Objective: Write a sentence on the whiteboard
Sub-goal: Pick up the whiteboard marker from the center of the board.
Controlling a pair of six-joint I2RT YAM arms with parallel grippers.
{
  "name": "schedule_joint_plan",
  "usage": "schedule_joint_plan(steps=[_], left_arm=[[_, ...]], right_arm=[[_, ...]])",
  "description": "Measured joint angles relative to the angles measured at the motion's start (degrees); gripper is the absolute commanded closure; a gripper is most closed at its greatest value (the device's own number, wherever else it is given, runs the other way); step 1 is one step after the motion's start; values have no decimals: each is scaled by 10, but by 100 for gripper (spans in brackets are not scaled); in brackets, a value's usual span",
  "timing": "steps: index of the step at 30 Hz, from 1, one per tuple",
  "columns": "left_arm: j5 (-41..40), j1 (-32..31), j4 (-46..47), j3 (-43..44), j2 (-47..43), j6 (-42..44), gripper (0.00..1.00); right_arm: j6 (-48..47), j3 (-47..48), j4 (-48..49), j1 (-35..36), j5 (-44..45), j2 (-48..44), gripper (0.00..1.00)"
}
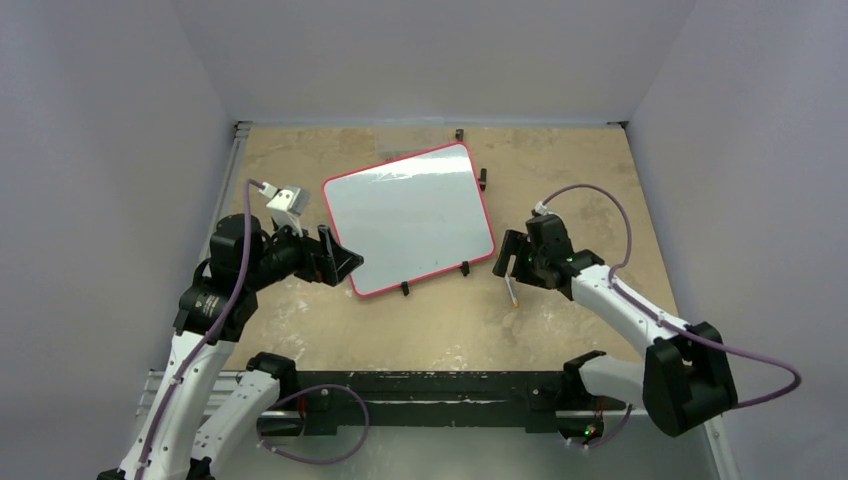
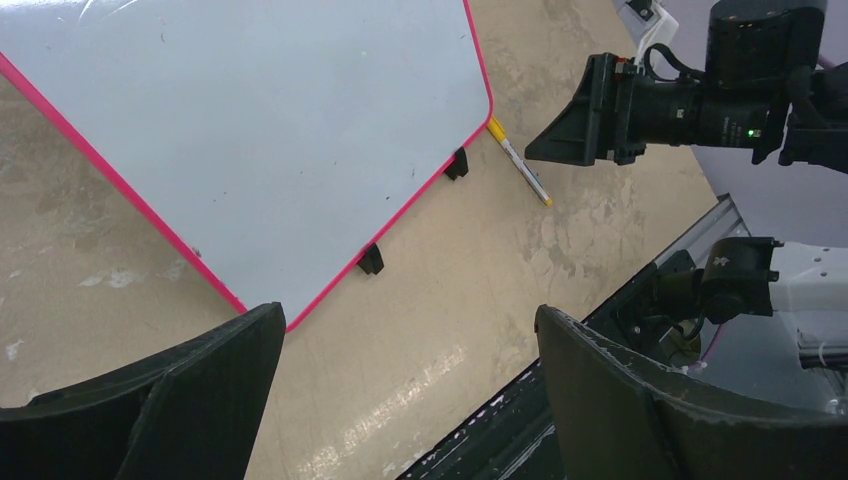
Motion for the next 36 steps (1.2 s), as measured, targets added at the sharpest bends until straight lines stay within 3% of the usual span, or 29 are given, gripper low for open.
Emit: schedule_joint_plan(steps=[4, 15, 18, 22, 29, 36], left_arm=[[0, 0, 0, 0, -2, 0, 4], [0, 0, 0, 0, -9, 0, 5], [0, 0, -1, 0, -7, 0, 5], [0, 0, -2, 0, -7, 0, 5], [-1, 0, -3, 0, -2, 2, 5], [-1, 0, -4, 0, -1, 4, 5]], right_arm=[[8, -2, 0, 18, 18, 40, 35], [24, -2, 5, 50, 68, 117, 43], [27, 10, 4, 65, 95, 135, 51], [30, 37, 1, 91, 139, 173, 74], [40, 49, 1, 109, 166, 188, 99], [55, 49, -4, 116, 177, 187, 100]])
